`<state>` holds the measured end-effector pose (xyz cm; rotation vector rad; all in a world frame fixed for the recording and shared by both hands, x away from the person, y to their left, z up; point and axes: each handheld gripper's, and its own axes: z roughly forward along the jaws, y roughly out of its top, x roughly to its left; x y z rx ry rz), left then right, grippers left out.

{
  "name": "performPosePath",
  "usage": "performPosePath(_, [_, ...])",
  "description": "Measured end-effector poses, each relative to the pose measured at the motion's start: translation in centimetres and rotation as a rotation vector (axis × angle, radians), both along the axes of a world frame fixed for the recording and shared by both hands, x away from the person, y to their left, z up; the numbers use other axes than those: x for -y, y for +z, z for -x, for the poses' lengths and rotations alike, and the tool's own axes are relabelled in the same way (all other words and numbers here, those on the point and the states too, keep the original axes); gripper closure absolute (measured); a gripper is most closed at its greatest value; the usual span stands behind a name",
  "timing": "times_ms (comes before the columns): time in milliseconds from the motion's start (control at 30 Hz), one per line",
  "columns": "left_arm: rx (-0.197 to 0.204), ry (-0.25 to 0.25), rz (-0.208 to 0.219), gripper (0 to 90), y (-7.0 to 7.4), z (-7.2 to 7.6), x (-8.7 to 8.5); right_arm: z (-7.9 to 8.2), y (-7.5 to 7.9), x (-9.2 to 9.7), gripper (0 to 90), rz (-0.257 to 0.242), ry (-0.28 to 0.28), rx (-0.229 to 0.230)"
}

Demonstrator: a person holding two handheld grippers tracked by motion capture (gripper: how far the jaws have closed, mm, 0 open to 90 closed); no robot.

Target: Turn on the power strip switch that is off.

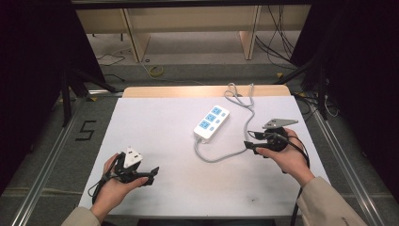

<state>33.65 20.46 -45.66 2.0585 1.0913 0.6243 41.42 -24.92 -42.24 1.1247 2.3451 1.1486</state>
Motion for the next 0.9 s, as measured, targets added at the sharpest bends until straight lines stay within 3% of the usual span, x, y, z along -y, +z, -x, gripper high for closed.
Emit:
performPosePath(367, [0.000, -0.004, -0.002, 14.7, 0.0, 0.0, -0.1, 4.1, -1.5, 2.7, 36.4, -0.069, -0.008, 0.048])
performPosePath(533, [0.004, -0.003, -0.003, 14.7, 0.0, 0.1, -0.1, 5.8, -1.5, 3.8, 35.4, -0.108, -0.025, 0.069])
performPosePath(733, [0.002, -0.007, -0.006, 14.7, 0.1, 0.2, -0.1, 6.5, -1.7, 4.3, 34.4, -0.114, -0.035, 0.078])
performPosePath(900, [-0.011, -0.019, 0.029, 14.7, 0.1, 0.1, 0.1, 6.6, -1.7, 4.4, 33.9, -0.117, -0.041, 0.077])
